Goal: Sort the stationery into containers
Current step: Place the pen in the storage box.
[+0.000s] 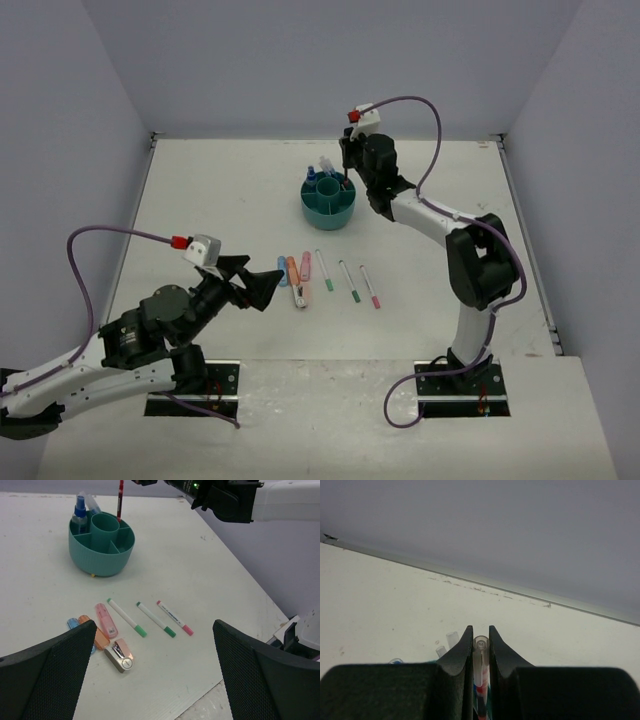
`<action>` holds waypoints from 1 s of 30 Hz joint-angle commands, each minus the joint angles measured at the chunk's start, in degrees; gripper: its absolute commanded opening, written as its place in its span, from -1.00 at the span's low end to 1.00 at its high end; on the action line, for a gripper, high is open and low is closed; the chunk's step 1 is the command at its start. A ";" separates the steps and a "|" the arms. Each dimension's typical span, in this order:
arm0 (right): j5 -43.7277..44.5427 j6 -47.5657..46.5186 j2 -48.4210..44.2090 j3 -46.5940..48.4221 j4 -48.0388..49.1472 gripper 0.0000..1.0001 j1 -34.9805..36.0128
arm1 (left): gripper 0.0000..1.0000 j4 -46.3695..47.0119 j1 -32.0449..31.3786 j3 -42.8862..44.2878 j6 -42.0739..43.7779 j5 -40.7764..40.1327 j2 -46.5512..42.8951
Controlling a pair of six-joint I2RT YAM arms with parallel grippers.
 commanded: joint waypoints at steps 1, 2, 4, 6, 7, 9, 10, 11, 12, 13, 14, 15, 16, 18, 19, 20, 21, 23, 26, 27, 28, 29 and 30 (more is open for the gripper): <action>-1.35 -1.68 1.21 1.32 4.94 -1.00 -0.43 | 1.00 0.12 -0.02 0.24 -0.31 1.67 0.33; -1.61 -1.72 1.43 1.28 4.83 -1.00 -0.43 | 1.00 0.53 0.01 -0.02 -0.09 2.45 0.37; -1.82 -1.73 1.76 1.39 4.20 -0.89 -0.43 | 1.00 0.85 0.03 -0.31 -0.20 3.14 0.33; -2.09 -1.73 2.25 1.50 3.17 -0.61 -0.43 | 1.00 0.80 0.03 -0.80 -0.80 3.04 -0.15; -2.25 -1.73 2.45 1.59 2.62 -0.50 -0.43 | 1.00 0.68 0.03 -0.99 -1.07 2.90 -0.54; -2.37 -1.68 2.71 1.90 1.33 -0.27 -0.43 | 1.00 0.31 0.03 -1.31 -1.46 2.35 -1.50; -2.67 -1.69 2.74 2.05 0.70 -0.21 -0.43 | 1.00 -0.11 0.03 -1.31 -1.77 1.83 -1.79; -3.08 -1.73 2.70 2.21 0.31 -0.21 -0.43 | 1.00 -0.70 0.03 -1.26 -2.22 1.23 -2.01; -3.38 -1.73 2.44 2.56 -0.04 -0.18 -0.43 | 1.00 -1.40 0.03 -1.20 -2.78 0.66 -2.03; -3.76 -1.73 1.96 3.15 -1.39 -0.12 -0.43 | 1.00 -2.32 0.03 -0.99 -3.70 -0.26 -1.81; -4.00 -1.73 1.37 3.82 -2.78 -0.09 -0.43 | 1.00 -3.31 0.03 -0.77 -4.52 -1.32 -1.39; -4.15 -1.73 0.71 4.52 -4.20 -0.08 -0.43 | 1.00 -4.37 0.03 -0.55 -5.29 -2.48 -0.83; -3.87 -1.44 0.00 5.02 -5.84 -0.07 -0.43 | 1.00 -6.21 0.03 -0.19 -6.15 -4.47 0.45; -2.84 0.49 -4.20 3.79 -8.22 -0.07 -0.43 | 1.00 -10.36 0.03 0.78 -9.55 -8.80 3.87; -2.60 1.14 -6.79 3.22 -9.12 -0.06 -0.43 | 1.00 -12.79 0.03 1.61 -11.78 -10.91 5.79; -2.46 1.75 -9.48 2.70 -10.21 -0.04 -0.43 | 1.00 -15.36 0.03 2.57 -14.20 -12.98 7.75; -1.99 4.33 -11.93 1.50 -15.82 -0.03 -0.43 | 1.00 -18.26 0.02 3.73 -17.21 -14.87 9.65; -3.15 7.61 -17.74 0.25 -27.62 -0.02 -0.43 | 1.00 -25.58 -0.06 7.60 -25.80 -18.60 14.26; -8.37 15.34 -24.08 -3.29 -51.18 -0.02 -0.38 | 1.00 -37.42 0.03 13.04 -35.67 -21.95 21.68; -10.38 17.93 -25.94 -6.87 -55.72 -0.03 -0.26 | 1.00 -40.07 0.03 15.06 -35.84 -22.42 24.12; -9.99 18.43 -26.63 -8.44 -56.57 -0.05 0.03 | 1.00 -40.77 0.01 15.87 -35.57 -22.45 25.18; -8.52 20.10 -27.04 -13.85 -59.37 -0.09 1.03 | 1.00 -40.98 -0.06 16.48 -34.83 -22.32 26.19; -5.84 20.79 -27.21 -15.61 -60.49 -0.09 1.62 | 1.00 -40.67 0.02 16.73 -34.41 -22.55 26.46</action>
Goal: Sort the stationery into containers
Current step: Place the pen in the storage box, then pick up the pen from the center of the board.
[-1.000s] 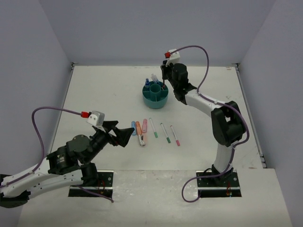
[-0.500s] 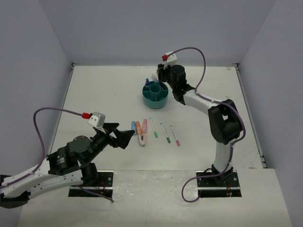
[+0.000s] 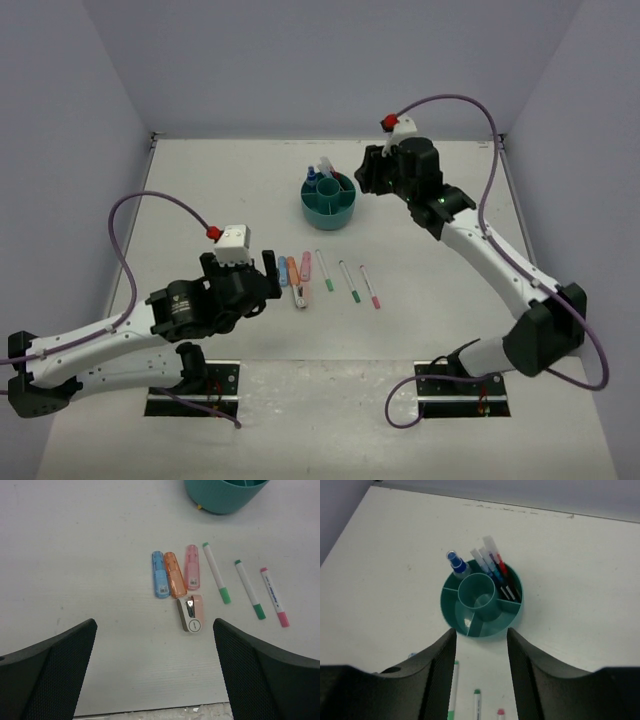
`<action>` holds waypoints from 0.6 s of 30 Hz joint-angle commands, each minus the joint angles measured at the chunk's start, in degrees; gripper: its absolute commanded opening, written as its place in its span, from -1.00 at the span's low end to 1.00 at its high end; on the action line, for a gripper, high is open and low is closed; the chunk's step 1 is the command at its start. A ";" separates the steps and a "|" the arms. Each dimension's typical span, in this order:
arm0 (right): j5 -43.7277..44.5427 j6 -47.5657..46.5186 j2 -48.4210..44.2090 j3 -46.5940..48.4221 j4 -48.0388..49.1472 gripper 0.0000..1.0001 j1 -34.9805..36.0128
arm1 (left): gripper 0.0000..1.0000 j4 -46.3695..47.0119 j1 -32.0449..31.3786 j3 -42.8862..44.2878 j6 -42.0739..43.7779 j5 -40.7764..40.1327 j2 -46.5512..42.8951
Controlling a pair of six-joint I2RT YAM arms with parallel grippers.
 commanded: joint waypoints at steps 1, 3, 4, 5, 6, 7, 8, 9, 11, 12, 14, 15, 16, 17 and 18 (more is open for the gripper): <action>2.87 9.11 -0.11 -12.53 -21.80 -0.08 2.26 | 1.00 -8.18 0.03 3.87 -6.38 -6.00 1.44; 5.12 10.22 -0.79 -15.64 -22.30 -0.07 2.43 | 1.00 -3.13 0.05 2.40 -2.06 -4.46 -0.20; 5.25 10.48 -0.75 -16.58 -21.93 -0.08 2.50 | 1.00 -0.25 0.11 1.38 0.72 -3.44 -1.18; 3.83 10.36 -0.56 -17.35 -21.47 -0.10 2.85 | 1.00 3.19 0.07 0.18 4.01 -2.20 -2.53; 2.40 10.25 -0.37 -18.13 -21.01 -0.12 3.19 | 1.00 6.63 0.03 -1.01 7.29 -0.97 -3.88; 2.79 10.24 0.05 -18.27 -21.38 -0.14 3.70 | 1.00 10.61 0.03 -1.59 8.43 0.18 -4.31; 2.95 10.18 0.77 -18.46 -21.60 -0.16 4.62 | 1.00 12.10 0.09 -2.07 10.06 0.58 -4.34; 2.42 10.15 1.45 -18.72 -21.43 -0.17 5.55 | 1.00 14.09 0.11 -2.18 11.39 0.89 -3.91; 1.12 10.08 2.78 -19.07 -21.19 -0.22 7.22 | 1.00 17.26 0.11 -1.71 13.01 1.31 -2.31; 1.21 10.14 3.55 -19.21 -21.45 -0.24 8.28 | 1.00 17.64 0.11 -1.13 13.22 1.61 -1.13; 1.31 10.31 5.48 -19.70 -20.62 -0.24 10.00 | 1.00 18.44 0.11 0.50 13.32 3.86 2.80; 0.87 10.33 6.69 -19.67 -20.16 -0.24 10.30 | 1.00 18.88 0.11 0.71 13.39 4.82 4.44; 0.77 10.36 7.91 -19.51 -19.89 -0.24 10.45 | 1.00 19.36 0.11 0.80 13.43 5.61 5.91; 1.14 10.42 9.19 -19.21 -19.85 -0.24 10.53 | 1.00 19.94 0.11 0.60 13.53 6.18 7.02; 1.45 10.40 11.07 -18.78 -19.90 -0.25 10.60 | 1.00 20.75 0.11 0.04 13.86 6.97 8.46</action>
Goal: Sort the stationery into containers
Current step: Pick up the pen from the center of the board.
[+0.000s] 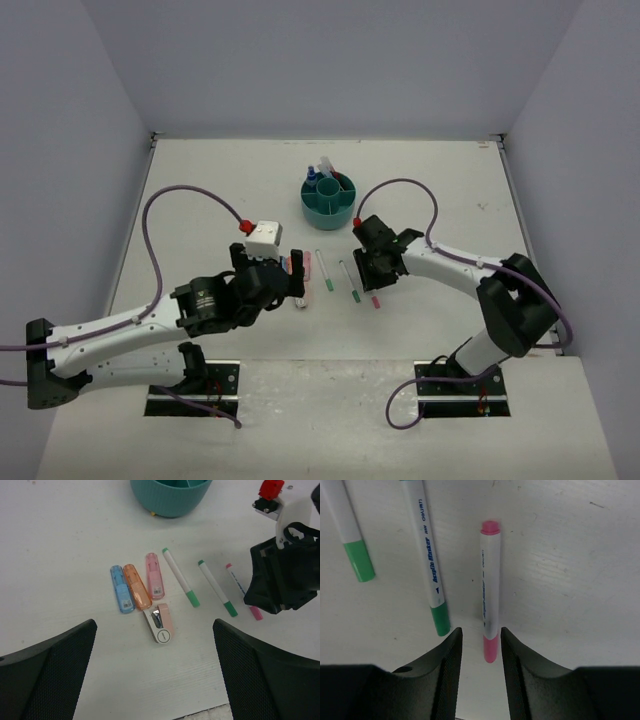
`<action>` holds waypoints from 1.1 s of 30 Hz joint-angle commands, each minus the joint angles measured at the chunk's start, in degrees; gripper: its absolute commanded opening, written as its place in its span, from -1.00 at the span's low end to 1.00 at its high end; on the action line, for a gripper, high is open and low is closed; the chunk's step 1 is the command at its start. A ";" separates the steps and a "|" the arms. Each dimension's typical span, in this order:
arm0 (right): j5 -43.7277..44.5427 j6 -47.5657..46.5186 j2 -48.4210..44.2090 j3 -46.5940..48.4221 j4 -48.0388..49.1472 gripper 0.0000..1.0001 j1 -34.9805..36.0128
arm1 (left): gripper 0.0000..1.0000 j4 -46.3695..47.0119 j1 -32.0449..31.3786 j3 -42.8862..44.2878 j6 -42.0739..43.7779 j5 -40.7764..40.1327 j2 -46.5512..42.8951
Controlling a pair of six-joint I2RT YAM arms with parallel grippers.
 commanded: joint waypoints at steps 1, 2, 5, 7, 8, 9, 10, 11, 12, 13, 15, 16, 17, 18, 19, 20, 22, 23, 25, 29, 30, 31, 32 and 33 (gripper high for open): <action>0.09 1.30 5.70 1.59 1.07 -0.27 0.23 | 1.00 6.10 0.09 0.42 2.79 3.68 4.53; 0.20 1.25 7.06 1.99 1.00 -0.29 0.23 | 1.00 6.50 0.09 -0.20 2.67 4.26 5.20; 0.90 1.55 10.74 4.15 -0.88 -0.38 0.61 | 1.00 8.02 0.09 -2.67 1.39 4.92 4.72; 0.93 1.49 11.01 4.25 -0.79 -0.44 0.84 | 1.00 10.79 0.09 -4.81 1.04 6.20 2.56; 0.72 1.44 11.01 4.19 -0.74 -0.55 0.84 | 1.00 11.54 0.09 -5.61 1.09 6.47 1.75; 0.55 1.41 11.04 4.16 -0.71 -0.66 0.84 | 1.00 12.13 0.09 -6.29 1.12 6.65 1.01; 0.49 1.41 11.19 4.25 -0.77 -0.76 0.84 | 1.00 12.43 0.09 -6.70 1.09 6.59 0.42; 0.52 1.41 11.48 4.48 -0.97 -0.87 0.84 | 1.00 12.76 0.09 -6.95 0.97 6.43 -0.27; 0.57 1.41 11.83 4.66 -1.20 -0.98 0.84 | 1.00 13.05 0.09 -7.01 0.80 6.32 -1.26; 1.01 1.41 11.58 4.81 -1.29 -1.00 0.84 | 1.00 13.09 0.09 -6.84 0.41 5.93 -1.83; 1.74 1.41 10.05 4.94 -1.63 -1.00 0.92 | 1.00 13.40 0.09 -6.52 -0.06 5.46 -2.96; 1.88 1.41 8.98 4.88 -1.60 -1.00 0.86 | 1.00 13.65 0.09 -6.42 -0.24 5.28 -3.21; 1.83 1.27 7.65 4.86 -1.32 -1.00 0.91 | 1.00 14.04 0.09 -6.47 -0.35 5.24 -3.39; 1.50 0.96 5.69 4.86 -0.87 -1.00 0.89 | 1.00 14.82 0.05 -6.49 0.04 5.47 -3.52; 1.08 0.59 3.19 4.81 -0.41 -1.00 0.84 | 1.00 15.96 0.03 -6.52 0.54 5.82 -3.63; 0.72 0.10 0.16 4.63 0.11 -1.00 0.86 | 1.00 17.56 0.09 -6.58 0.98 6.29 -3.69; 0.60 -0.71 -3.19 4.12 1.00 -1.00 0.84 | 1.00 20.12 0.09 -6.81 2.34 7.20 -3.82; 0.52 -1.21 -4.75 3.87 1.98 -1.00 0.84 | 1.00 22.02 0.09 -7.12 3.15 7.71 -4.07; -1.05 -2.77 -8.60 2.68 4.32 -1.00 0.84 | 1.00 27.76 0.09 -8.09 4.90 8.68 -5.19; -12.39 -8.04 -20.75 -4.20 17.33 -1.00 2.65 | 1.00 38.33 0.09 -10.50 5.86 11.78 -5.54; -14.35 -8.67 -23.73 -5.87 20.41 -1.00 3.52 | 1.00 41.66 0.09 -11.37 7.38 13.34 -5.46; -16.39 -9.11 -27.57 -7.84 24.25 -1.00 4.49 | 1.00 45.11 0.09 -12.03 7.81 14.85 -5.15; -18.54 -9.37 -31.20 -9.75 28.05 -1.00 5.20 | 1.00 48.08 0.12 -12.55 8.15 16.23 -4.93; -21.62 -9.15 -34.78 -11.85 32.36 -1.00 5.35 | 1.00 50.46 0.18 -12.75 8.71 17.51 -4.71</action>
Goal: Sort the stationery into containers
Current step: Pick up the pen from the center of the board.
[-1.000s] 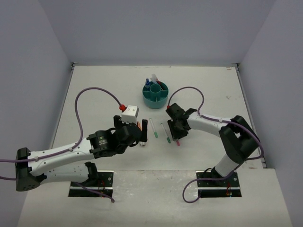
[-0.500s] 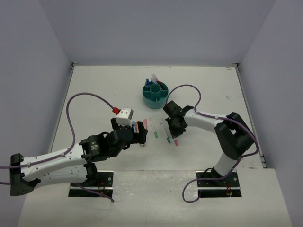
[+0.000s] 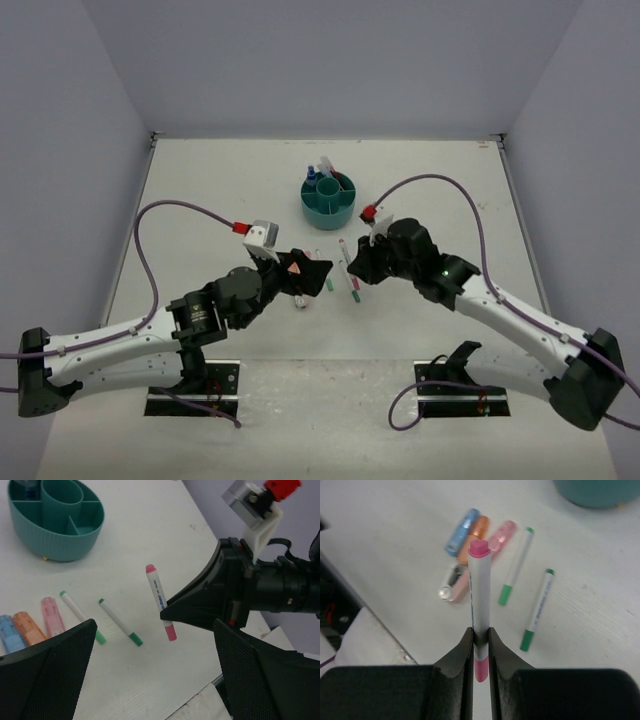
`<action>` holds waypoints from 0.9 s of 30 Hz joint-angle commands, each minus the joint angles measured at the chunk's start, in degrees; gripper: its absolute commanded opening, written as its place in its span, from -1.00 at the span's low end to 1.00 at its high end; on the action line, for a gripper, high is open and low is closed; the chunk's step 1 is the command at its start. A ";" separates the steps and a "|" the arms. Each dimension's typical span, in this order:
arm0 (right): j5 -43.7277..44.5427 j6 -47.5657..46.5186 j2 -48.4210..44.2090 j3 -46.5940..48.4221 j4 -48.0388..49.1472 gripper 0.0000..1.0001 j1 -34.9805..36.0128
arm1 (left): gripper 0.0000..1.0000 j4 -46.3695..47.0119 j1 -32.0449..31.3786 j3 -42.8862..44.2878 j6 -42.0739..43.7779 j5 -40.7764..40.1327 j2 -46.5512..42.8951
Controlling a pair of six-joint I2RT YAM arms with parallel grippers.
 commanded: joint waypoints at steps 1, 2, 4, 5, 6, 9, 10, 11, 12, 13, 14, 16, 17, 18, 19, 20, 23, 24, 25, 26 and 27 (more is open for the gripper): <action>-16.51 -3.05 -15.65 -8.53 23.09 -1.00 2.43 | 1.00 20.14 0.20 -1.74 4.79 6.97 0.92; -18.23 -2.60 -17.57 -9.76 25.29 -1.00 2.36 | 0.99 21.44 0.23 -1.34 5.41 7.91 1.74; -21.09 -1.93 -20.73 -10.68 27.03 -1.00 2.40 | 0.80 23.50 0.63 0.16 6.80 11.59 4.53; -22.29 -1.88 -21.73 -10.69 27.20 -1.00 2.44 | 0.72 24.12 0.72 0.81 7.24 12.50 5.51; -22.89 -1.88 -22.27 -10.58 27.04 -1.00 2.44 | 0.67 24.44 0.72 1.24 7.25 13.26 6.10; -24.14 -2.12 -23.27 -9.98 26.01 -1.00 2.44 | 0.65 25.45 0.81 1.62 7.08 13.57 6.95; -24.19 -2.35 -23.80 -9.87 25.80 -1.00 2.44 | 0.63 26.56 0.81 1.49 7.22 13.91 6.90; -24.27 -2.40 -24.10 -9.81 25.77 -1.00 2.44 | 0.63 27.33 0.81 1.42 7.47 14.25 6.89; -24.36 -2.41 -24.34 -9.77 25.77 -1.00 2.44 | 0.62 27.98 0.81 1.37 7.75 14.58 6.89; -24.37 -2.53 -24.48 -9.64 25.52 -1.00 2.44 | 0.60 29.15 0.81 1.30 8.02 15.35 6.95; -24.15 -2.71 -24.44 -9.46 25.26 -1.00 2.44 | 0.59 29.93 0.81 1.34 8.44 16.12 7.07; -23.68 -3.01 -24.27 -9.23 24.75 -1.00 2.44 | 0.50 30.74 0.81 1.68 9.31 17.60 7.47; -23.59 -3.14 -24.31 -9.23 24.67 -1.00 2.44 | 0.42 30.81 0.81 2.08 9.64 18.16 7.62; -23.50 -3.28 -24.36 -9.23 24.63 -1.00 2.44 | 0.34 30.86 0.81 2.49 9.96 18.71 7.76; -23.43 -3.35 -24.36 -9.23 24.56 -1.00 2.44 | 0.21 30.53 0.81 2.64 10.11 18.94 8.03; -23.29 -3.43 -24.48 -9.23 24.42 -1.00 2.38 | 0.09 30.19 0.81 3.04 10.39 19.00 8.23; -22.64 -3.81 -24.45 -9.35 24.01 -1.00 2.44 | -0.45 29.71 0.81 3.49 10.88 18.96 8.58; -22.07 -3.81 -24.45 -9.47 24.01 -1.00 2.44 | -0.64 29.65 0.81 3.55 11.00 18.79 8.70; -21.15 -3.67 -24.55 -9.81 24.43 -1.00 2.44 | -0.81 29.56 0.81 3.56 11.06 17.73 8.83; -20.12 -3.49 -24.69 -10.23 24.99 -1.00 2.44 | -0.98 29.47 0.81 3.56 11.11 16.37 8.98; -19.15 -3.21 -25.16 -10.61 25.51 -0.87 2.38 | -1.00 29.46 0.81 3.50 11.31 15.37 9.31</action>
